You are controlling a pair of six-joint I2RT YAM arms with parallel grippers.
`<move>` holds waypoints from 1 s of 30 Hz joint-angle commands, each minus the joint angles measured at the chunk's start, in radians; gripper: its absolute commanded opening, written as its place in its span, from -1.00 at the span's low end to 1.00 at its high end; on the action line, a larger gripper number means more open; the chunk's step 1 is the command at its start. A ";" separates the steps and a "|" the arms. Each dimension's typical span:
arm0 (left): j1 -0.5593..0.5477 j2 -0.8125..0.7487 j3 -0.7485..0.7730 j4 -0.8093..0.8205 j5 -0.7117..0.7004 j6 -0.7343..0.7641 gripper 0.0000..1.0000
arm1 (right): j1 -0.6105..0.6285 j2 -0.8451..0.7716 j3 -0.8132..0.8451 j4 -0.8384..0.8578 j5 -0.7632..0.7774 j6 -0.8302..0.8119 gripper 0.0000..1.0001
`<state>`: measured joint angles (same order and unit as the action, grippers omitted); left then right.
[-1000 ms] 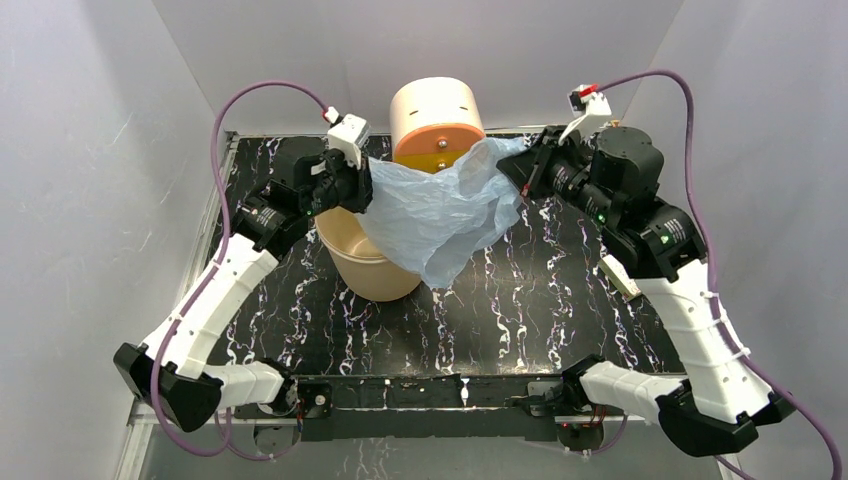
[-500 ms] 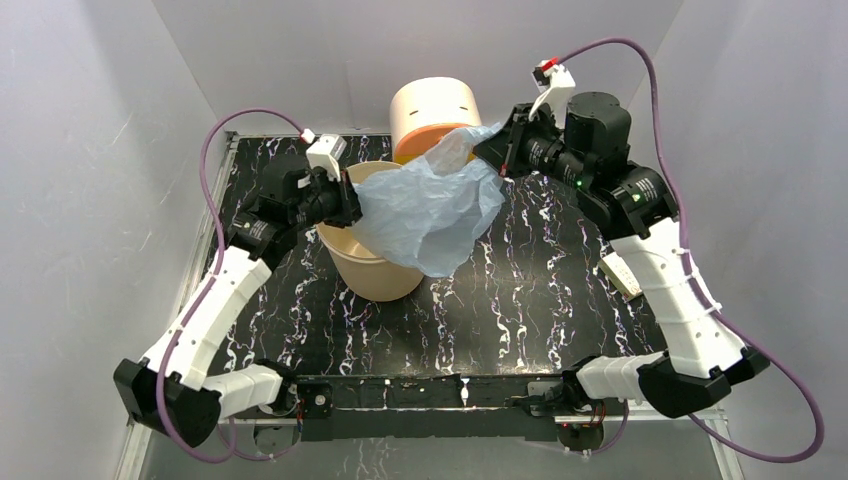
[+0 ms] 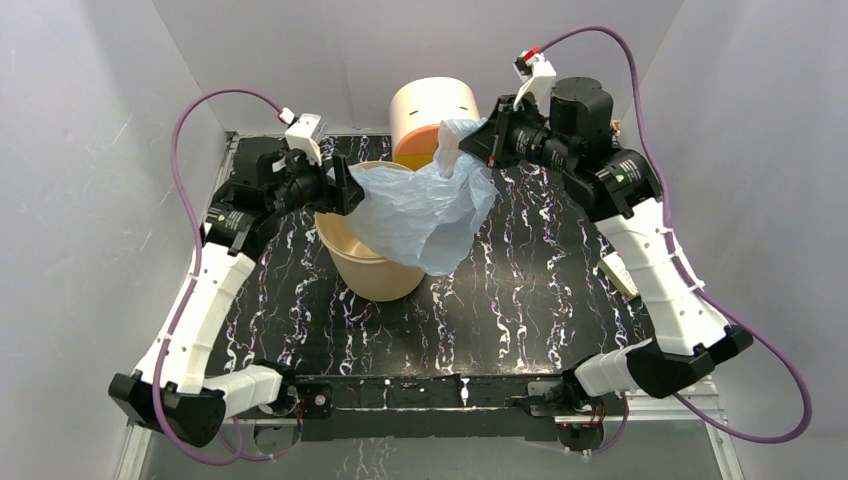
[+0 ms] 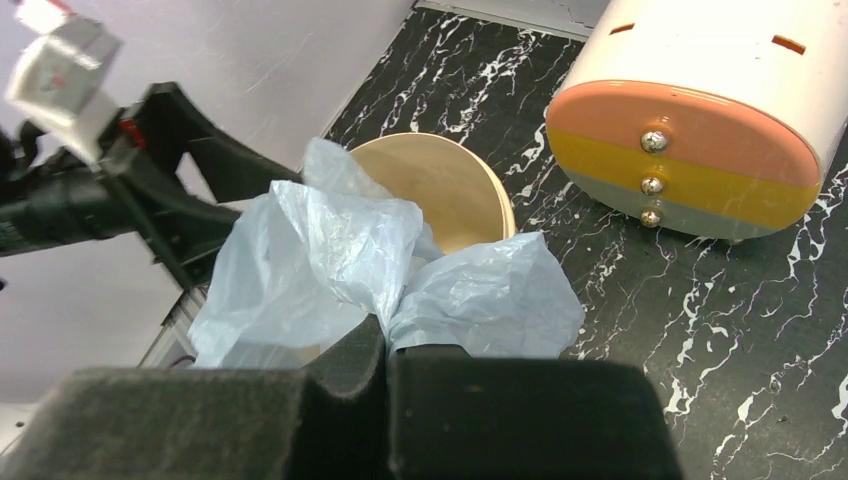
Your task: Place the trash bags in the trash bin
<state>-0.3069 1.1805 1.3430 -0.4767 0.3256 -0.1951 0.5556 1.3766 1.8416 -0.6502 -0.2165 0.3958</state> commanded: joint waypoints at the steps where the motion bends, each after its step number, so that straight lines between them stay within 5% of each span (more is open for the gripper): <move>1: 0.000 -0.082 0.036 -0.093 0.089 0.134 0.42 | -0.003 0.025 0.058 0.027 -0.008 -0.006 -1.00; 5: -0.001 -0.086 0.053 -0.167 -0.010 0.234 0.50 | -0.002 0.043 0.076 0.023 -0.022 -0.020 -1.00; 12: 0.000 0.021 0.108 -0.127 -0.066 0.163 0.52 | -0.002 0.039 0.082 0.023 -0.040 -0.022 -1.00; 23: 0.000 0.202 0.025 -0.011 0.219 0.054 0.14 | -0.002 0.020 0.113 0.033 -0.058 -0.015 -1.00; 30: 0.000 0.173 -0.135 0.058 0.184 0.039 0.09 | -0.002 0.054 0.140 0.078 -0.119 0.028 -1.00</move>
<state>-0.3088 1.3972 1.2526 -0.4648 0.4694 -0.1360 0.5556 1.4288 1.9308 -0.6487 -0.2855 0.3962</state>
